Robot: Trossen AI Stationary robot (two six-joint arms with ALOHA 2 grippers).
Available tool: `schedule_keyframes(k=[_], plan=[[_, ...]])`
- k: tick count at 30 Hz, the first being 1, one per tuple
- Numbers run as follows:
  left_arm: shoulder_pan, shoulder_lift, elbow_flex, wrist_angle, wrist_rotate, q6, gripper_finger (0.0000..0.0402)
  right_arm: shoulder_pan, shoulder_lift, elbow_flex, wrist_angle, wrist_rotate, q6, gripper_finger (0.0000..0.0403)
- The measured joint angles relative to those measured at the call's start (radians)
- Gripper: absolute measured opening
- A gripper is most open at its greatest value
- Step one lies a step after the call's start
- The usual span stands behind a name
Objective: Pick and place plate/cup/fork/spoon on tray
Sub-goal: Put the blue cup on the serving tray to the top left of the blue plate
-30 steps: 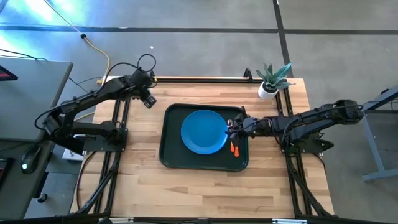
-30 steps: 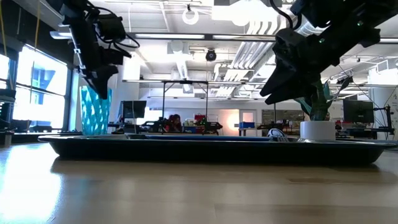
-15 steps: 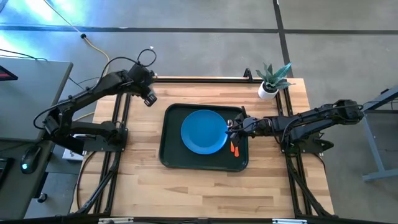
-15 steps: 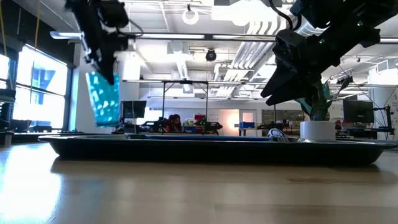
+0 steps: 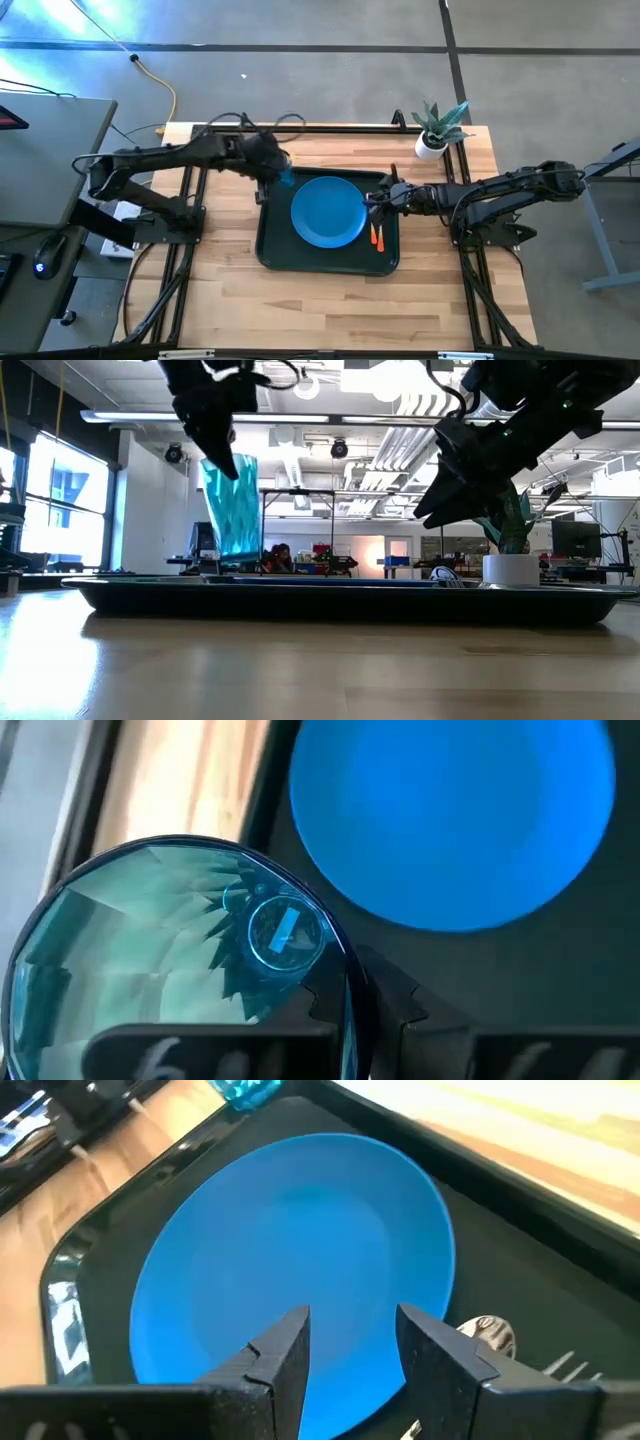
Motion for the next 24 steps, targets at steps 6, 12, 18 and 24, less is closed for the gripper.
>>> schedule_keyframes(k=[6, 12, 18, 24], plan=[[-0.048, 0.147, 0.065, -0.065, 0.001, 0.028, 0.0005, 0.000, 0.000, 0.000, 0.013, -0.001, -0.061, 0.0142], [-0.075, 0.237, 0.120, -0.125, 0.006, 0.019, 0.0006, 0.004, 0.000, 0.000, 0.032, -0.032, -0.046, 0.0142], [-0.080, 0.254, 0.131, -0.127, 0.026, -0.095, 0.0032, 0.029, 0.000, 0.000, 0.113, -0.041, -0.052, 0.0142], [-0.080, 0.228, 0.130, -0.127, 0.020, -0.138, 0.0072, 0.035, 0.000, 0.000, 0.184, -0.034, -0.054, 0.0142]])
